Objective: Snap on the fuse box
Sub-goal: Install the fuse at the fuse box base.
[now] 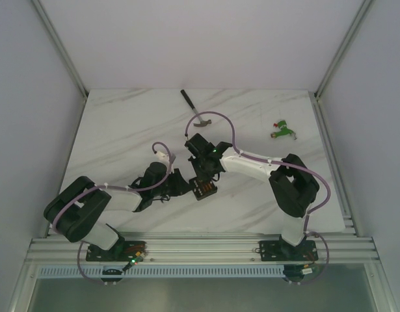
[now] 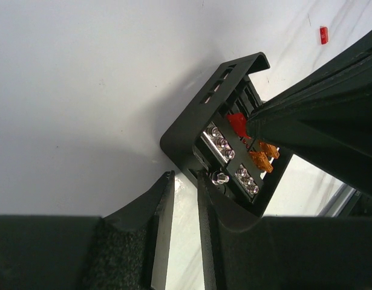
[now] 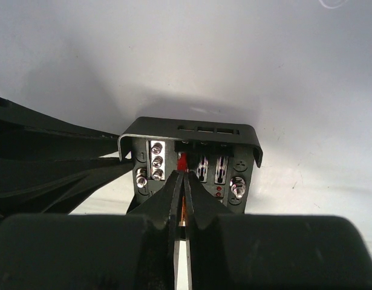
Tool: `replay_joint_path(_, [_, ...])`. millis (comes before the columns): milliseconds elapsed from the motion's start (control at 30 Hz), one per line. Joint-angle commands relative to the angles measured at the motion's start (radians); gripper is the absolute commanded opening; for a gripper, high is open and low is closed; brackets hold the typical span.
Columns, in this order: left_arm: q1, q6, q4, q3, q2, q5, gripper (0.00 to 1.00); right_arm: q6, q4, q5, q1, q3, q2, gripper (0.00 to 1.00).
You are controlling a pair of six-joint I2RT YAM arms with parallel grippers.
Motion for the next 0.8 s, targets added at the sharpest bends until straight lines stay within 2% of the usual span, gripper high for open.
replay_joint_path(0, [-0.003,0.0,0.012,0.022,0.016,0.012,0.31,-0.013,-0.017,-0.026,-0.003,0.022,0.033,0.09])
replay_joint_path(300, [-0.003,-0.001,0.01,0.021,0.014,0.014,0.29,-0.017,-0.119,-0.008,0.008,0.001,0.096,0.0])
replay_joint_path(600, [-0.003,0.0,0.002,0.018,0.013,0.005,0.28,0.006,-0.184,0.077,-0.012,-0.133,0.107,0.0])
replay_joint_path(767, [-0.003,-0.001,-0.001,0.02,0.012,0.005,0.27,0.004,-0.206,0.096,-0.016,-0.141,0.124,0.0])
